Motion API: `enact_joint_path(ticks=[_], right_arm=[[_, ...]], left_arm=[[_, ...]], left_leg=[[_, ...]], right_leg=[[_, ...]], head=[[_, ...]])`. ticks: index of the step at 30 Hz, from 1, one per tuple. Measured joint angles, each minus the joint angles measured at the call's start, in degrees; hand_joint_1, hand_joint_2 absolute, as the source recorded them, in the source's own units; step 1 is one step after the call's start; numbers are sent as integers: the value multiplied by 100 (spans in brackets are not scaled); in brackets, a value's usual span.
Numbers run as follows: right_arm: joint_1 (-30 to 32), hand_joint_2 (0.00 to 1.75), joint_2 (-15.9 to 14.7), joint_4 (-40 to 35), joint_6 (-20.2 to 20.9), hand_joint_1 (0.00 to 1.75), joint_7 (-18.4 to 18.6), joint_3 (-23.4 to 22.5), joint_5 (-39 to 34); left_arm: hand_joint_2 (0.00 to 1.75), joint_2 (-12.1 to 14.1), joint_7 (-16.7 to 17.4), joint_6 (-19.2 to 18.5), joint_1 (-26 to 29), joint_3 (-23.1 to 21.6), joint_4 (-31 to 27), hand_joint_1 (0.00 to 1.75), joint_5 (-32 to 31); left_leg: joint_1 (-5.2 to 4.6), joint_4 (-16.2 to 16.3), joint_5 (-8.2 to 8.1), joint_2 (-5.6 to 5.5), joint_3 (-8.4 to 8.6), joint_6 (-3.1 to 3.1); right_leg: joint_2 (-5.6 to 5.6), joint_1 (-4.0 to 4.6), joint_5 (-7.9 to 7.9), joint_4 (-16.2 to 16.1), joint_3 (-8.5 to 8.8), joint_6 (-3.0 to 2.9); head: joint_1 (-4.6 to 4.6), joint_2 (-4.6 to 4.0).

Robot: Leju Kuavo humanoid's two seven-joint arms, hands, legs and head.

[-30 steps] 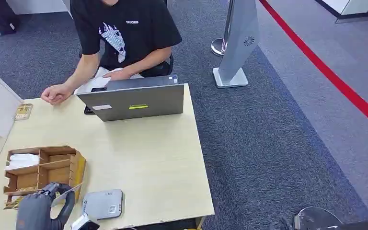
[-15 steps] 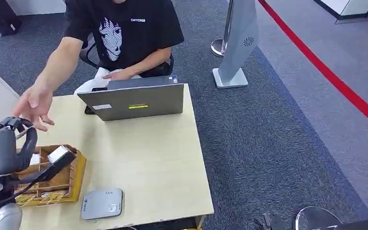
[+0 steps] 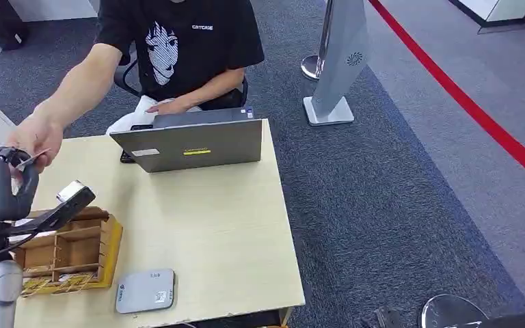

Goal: Pass the card to the sensor for recognition and then transmit it.

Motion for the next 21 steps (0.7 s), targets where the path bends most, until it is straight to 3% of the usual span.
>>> enact_joint_path(ticks=[5,9,14,16,18,19,21], right_arm=[[1,175,0,0,-20,0,39,-4,-192],[8,175,0,-41,-37,0,144,-11,-478],[26,175,0,-127,-59,0,225,-50,-730],[44,175,0,-155,-208,0,238,-55,-905],[97,175,2,-258,-532,0,262,-4,-1306],[123,175,4,-352,-660,0,308,26,-1478],[132,175,11,-450,-667,0,348,26,-1515]], left_arm=[[175,-59,-150,139,173,96,-172,0,227],[175,-236,-417,450,624,114,-646,0,406],[175,-426,-724,564,1227,116,-1277,0,693],[175,-463,-815,312,1420,114,-1476,0,861],[175,-373,-883,-311,1801,61,-1694,0,988],[175,-229,-830,-554,2067,-22,-1736,0,972],[175,73,-605,-649,2503,-195,-1740,0,942]], left_leg=[[0,0,-1,0,-5,0],[-1,0,-2,0,-8,1],[-7,0,-3,0,-11,2],[-8,0,-3,1,-10,2],[-14,-1,-6,16,-3,0],[-14,-2,-6,29,-5,0],[-6,-2,-6,45,-11,-2]], right_leg=[[0,0,-1,0,-4,0],[2,-1,-2,-5,-9,1],[2,-2,-4,-8,-12,5],[2,-2,-4,-8,-12,5],[17,-6,-4,-8,-18,5],[31,-5,-4,-7,-28,5],[48,-4,0,-7,-43,-2]], head=[[0,2],[0,2],[0,2],[0,2],[-4,0],[-2,0],[-4,2]])
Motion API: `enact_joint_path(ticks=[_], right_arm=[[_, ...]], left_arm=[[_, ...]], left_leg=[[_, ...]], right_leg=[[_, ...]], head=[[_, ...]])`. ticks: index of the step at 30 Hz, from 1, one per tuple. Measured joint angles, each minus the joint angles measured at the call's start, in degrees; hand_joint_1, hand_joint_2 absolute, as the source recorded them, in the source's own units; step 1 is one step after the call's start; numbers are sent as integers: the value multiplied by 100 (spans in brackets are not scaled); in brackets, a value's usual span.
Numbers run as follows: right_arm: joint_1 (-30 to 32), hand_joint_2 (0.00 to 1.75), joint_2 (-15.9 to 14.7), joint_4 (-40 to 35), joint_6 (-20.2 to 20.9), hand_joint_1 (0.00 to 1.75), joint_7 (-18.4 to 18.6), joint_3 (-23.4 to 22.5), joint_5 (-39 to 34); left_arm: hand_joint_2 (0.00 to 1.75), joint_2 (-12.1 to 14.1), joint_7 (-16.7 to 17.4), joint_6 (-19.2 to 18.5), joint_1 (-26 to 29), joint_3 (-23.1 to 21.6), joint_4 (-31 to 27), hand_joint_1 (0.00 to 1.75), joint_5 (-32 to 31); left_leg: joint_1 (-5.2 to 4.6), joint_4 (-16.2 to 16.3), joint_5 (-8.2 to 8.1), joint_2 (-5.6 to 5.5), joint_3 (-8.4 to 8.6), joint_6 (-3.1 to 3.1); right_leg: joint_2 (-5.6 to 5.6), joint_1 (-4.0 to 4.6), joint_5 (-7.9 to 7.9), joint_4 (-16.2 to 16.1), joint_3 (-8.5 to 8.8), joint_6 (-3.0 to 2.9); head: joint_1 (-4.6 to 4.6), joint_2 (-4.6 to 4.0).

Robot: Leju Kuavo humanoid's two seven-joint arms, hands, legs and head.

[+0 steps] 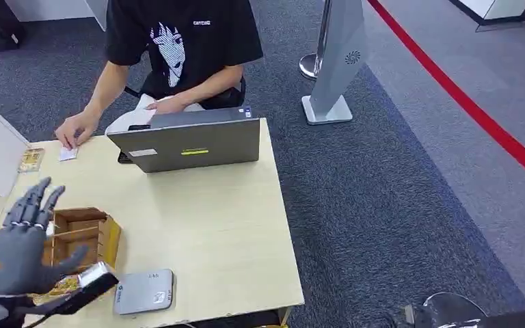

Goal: Pass the card to the sensor for recognition and then transmit it.

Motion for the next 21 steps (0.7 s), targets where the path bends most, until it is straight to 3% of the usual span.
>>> enact_joint_path(ticks=[3,5,9,15,21], right_arm=[[1,175,0,-59,50,0,13,-11,92],[-14,175,0,-68,55,0,11,-15,190],[-16,175,0,-74,57,0,24,-26,262],[-6,175,0,-129,-24,0,35,-26,127],[15,175,2,-197,57,0,37,-33,28]], left_arm=[[175,380,238,-70,402,-188,0,0,103],[175,728,584,-536,639,-345,0,0,427],[175,1332,908,-511,1024,-653,2,0,752],[175,1721,1090,-77,1150,-1060,-4,0,754],[175,1779,1099,438,1140,-1252,-37,0,281]], left_leg=[[0,0,0,-5,-10,-3],[4,-2,1,-6,-14,-4],[7,-2,2,-8,-19,-5],[6,-2,2,-11,-22,-4],[2,2,2,-10,-21,-4]], right_leg=[[0,3,0,4,-11,0],[-4,3,-1,8,-9,-2],[-5,6,0,9,-15,-3],[-8,4,0,9,-15,-3],[-7,4,1,7,-17,-2]], head=[[-4,0],[-2,0],[-6,0],[-7,-2],[-7,-2]])
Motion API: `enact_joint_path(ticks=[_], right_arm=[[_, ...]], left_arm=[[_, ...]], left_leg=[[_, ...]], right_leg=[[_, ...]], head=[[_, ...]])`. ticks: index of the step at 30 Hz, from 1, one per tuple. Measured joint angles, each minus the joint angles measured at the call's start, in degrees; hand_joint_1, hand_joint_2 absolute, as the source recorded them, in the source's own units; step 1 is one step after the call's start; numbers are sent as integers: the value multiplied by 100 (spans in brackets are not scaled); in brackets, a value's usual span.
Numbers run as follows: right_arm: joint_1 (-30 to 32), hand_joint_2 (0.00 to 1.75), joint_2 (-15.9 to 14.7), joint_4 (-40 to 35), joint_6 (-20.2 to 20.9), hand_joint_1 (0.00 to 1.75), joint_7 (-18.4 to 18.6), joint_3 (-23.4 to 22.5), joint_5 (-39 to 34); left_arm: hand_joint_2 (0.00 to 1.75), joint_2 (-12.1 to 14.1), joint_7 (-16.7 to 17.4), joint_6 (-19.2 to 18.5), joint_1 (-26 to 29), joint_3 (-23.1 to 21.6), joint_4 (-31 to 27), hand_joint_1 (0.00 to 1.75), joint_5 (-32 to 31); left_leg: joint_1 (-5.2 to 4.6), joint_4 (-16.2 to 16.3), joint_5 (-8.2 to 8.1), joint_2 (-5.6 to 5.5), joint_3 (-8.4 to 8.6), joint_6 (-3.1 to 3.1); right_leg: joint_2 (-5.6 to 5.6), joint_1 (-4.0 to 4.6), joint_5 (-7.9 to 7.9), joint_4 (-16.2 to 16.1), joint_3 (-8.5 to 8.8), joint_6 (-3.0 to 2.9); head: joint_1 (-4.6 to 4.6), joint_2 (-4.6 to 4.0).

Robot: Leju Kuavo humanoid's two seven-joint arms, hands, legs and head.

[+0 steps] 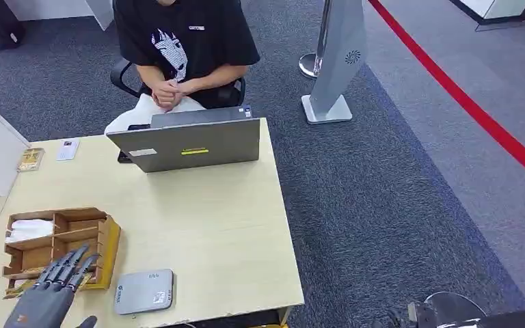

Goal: Pass the card to the sensor for recognition and then transmit it.

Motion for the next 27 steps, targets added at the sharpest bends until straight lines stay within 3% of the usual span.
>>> enact_joint_path(ticks=[2,5,14,20,24,27], right_arm=[[7,175,2,-13,6,0,-13,0,-68],[10,175,4,-52,-31,0,-2,20,-140],[-6,175,4,-41,76,0,13,20,138],[-12,175,4,7,151,0,-7,17,234],[-5,175,4,11,133,0,-59,17,142],[14,175,4,-22,43,0,-37,50,-134]], left_arm=[[175,-83,-98,295,-67,9,2,0,-332],[175,-256,-303,235,-135,137,65,0,-322],[175,-470,-374,-399,-71,744,719,0,-80],[175,-518,-374,-512,21,1019,1012,0,-45],[175,-676,-523,-109,-15,1211,1115,0,-522],[175,-943,-899,583,-244,1504,1244,0,-900]], left_leg=[[-2,0,0,-2,-1,0],[-1,0,0,2,-1,0],[7,-1,0,1,-2,-1],[6,-1,0,-4,-7,0],[4,0,1,-4,-5,0],[0,3,2,-8,-7,2]], right_leg=[[-2,-1,0,0,1,0],[1,-1,0,0,1,0],[1,0,0,2,1,-1],[-3,1,-1,2,1,-1],[-2,0,0,1,0,-1],[-8,0,1,1,1,0]], head=[[0,2],[2,2],[0,0],[0,2],[0,2],[2,0]])
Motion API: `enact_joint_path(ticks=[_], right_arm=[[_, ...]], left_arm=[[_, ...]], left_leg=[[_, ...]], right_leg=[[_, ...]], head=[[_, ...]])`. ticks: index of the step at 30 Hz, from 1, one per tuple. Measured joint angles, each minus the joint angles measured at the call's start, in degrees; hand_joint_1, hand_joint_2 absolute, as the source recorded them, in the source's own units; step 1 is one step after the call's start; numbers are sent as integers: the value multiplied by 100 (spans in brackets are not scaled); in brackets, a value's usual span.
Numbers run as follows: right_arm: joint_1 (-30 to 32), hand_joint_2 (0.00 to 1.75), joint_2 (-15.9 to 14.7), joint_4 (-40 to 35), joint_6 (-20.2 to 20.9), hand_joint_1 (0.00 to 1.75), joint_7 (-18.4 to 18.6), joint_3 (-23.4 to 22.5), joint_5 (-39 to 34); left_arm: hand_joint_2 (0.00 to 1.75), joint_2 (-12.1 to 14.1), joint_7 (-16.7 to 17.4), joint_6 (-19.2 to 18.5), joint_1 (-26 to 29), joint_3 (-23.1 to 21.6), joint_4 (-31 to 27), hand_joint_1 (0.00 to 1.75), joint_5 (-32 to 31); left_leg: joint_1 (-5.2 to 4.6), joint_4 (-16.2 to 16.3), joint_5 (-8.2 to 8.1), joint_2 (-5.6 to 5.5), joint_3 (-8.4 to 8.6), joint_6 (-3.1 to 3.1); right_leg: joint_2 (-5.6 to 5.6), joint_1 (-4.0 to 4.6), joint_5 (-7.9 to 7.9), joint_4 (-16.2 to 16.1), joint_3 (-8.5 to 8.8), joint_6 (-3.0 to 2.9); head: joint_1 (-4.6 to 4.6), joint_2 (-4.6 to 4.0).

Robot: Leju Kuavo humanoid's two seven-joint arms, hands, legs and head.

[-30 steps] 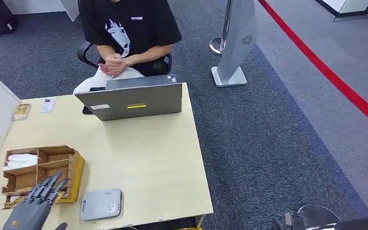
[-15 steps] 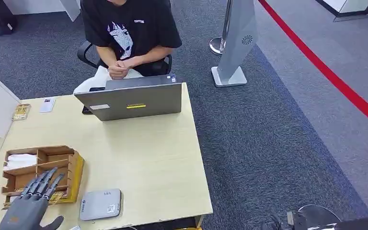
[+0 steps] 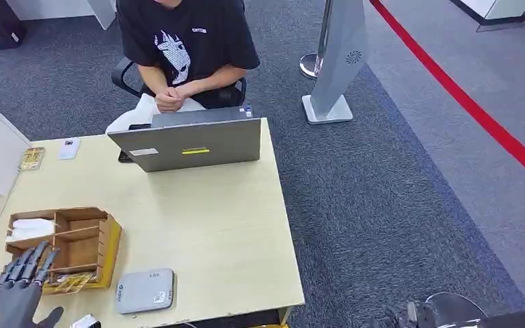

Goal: Pass the card to the sensor for recognition and then transmit it.

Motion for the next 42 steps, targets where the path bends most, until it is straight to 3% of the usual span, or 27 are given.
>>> enact_joint_path(ticks=[5,11,19,42], right_arm=[[165,175,33,-92,-55,0,35,212,-168],[199,175,46,-98,-63,0,35,308,-131],[195,175,46,-94,-6,0,35,312,-50],[193,175,46,-92,-31,0,15,312,-33]], left_arm=[[175,-349,-362,371,-354,395,229,0,-246],[175,-513,-487,369,-563,513,463,0,-277],[175,-605,-537,111,-552,480,743,0,-199],[175,-693,-513,194,-555,151,883,0,-155]], left_leg=[[0,0,0,1,1,0],[4,0,0,2,2,0],[3,0,0,3,1,0],[1,0,0,2,2,0]], right_leg=[[1,0,2,0,0,-2],[3,1,2,1,-1,-2],[3,1,2,1,-1,-2],[2,1,2,1,-1,-2]], head=[[-2,0],[-4,0],[-2,2],[-4,0]])
